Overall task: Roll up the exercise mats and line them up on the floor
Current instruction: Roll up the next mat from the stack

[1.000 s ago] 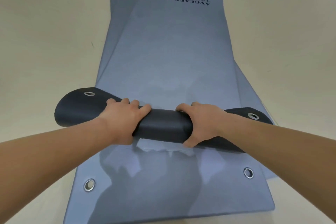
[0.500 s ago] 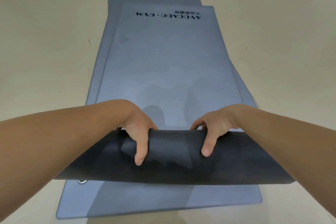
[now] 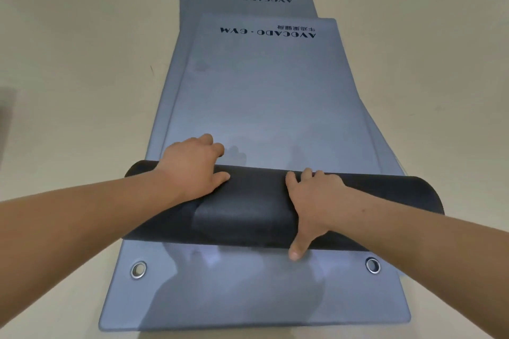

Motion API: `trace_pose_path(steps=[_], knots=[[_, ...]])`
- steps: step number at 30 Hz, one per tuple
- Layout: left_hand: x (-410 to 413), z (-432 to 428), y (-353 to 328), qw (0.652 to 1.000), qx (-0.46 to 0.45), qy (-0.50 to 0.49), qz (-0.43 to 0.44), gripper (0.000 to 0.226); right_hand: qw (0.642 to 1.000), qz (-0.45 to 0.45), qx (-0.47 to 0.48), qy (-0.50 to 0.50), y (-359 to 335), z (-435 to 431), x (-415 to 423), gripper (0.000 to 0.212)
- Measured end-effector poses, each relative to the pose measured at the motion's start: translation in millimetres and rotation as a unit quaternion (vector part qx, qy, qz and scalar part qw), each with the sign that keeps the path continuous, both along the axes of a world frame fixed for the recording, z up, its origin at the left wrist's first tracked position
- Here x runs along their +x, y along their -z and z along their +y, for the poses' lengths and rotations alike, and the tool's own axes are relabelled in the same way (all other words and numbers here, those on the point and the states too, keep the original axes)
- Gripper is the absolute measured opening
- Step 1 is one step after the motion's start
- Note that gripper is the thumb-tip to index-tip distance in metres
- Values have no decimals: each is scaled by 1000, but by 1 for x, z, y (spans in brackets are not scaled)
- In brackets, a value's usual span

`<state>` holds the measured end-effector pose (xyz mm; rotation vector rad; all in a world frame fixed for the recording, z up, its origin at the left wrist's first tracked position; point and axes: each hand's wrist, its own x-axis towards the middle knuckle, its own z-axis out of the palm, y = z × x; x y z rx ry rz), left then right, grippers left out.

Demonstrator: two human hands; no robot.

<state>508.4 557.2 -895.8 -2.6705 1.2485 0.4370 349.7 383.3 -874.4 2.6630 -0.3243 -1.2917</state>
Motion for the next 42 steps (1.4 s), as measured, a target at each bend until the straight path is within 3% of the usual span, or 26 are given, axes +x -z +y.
trace_pose_path(steps=[3,7,9,11,14,17,21,23,26,29,32,36,38,42], knots=[[-20,9,-9,995,-24,92,-14,60,999,-45,-19,-18,9,-8,9,143],[-44,32,8,989,10,142,-34,92,996,-28,68,47,-11,-41,41,116],[-48,38,17,986,28,155,-53,111,992,-30,95,81,-12,-54,52,118],[-48,40,24,983,36,168,-73,116,987,-50,108,106,-7,-64,59,128],[-40,40,34,984,41,144,-93,125,979,-122,98,127,4,-74,61,138],[-30,31,44,982,55,136,-116,132,974,-193,62,101,8,-74,60,126],[-18,14,51,983,57,123,-125,132,977,-194,51,67,-1,-68,63,99],[-11,6,50,985,50,113,-121,129,980,-166,84,75,-8,-67,65,101],[3,-3,38,989,42,114,-85,122,986,-115,86,83,-8,-55,58,138],[18,-13,18,991,42,116,-48,120,981,-191,-36,11,18,-32,37,155],[22,-20,1,991,52,122,-21,114,968,-246,-44,-22,26,-36,31,138],[13,-23,-17,990,47,131,11,106,970,-241,13,-26,-3,-49,31,115],[4,-26,-29,987,58,137,62,98,979,-194,56,-22,-17,-54,26,108],[-6,-27,-39,949,102,74,289,80,983,-36,167,62,-37,-64,22,103]])
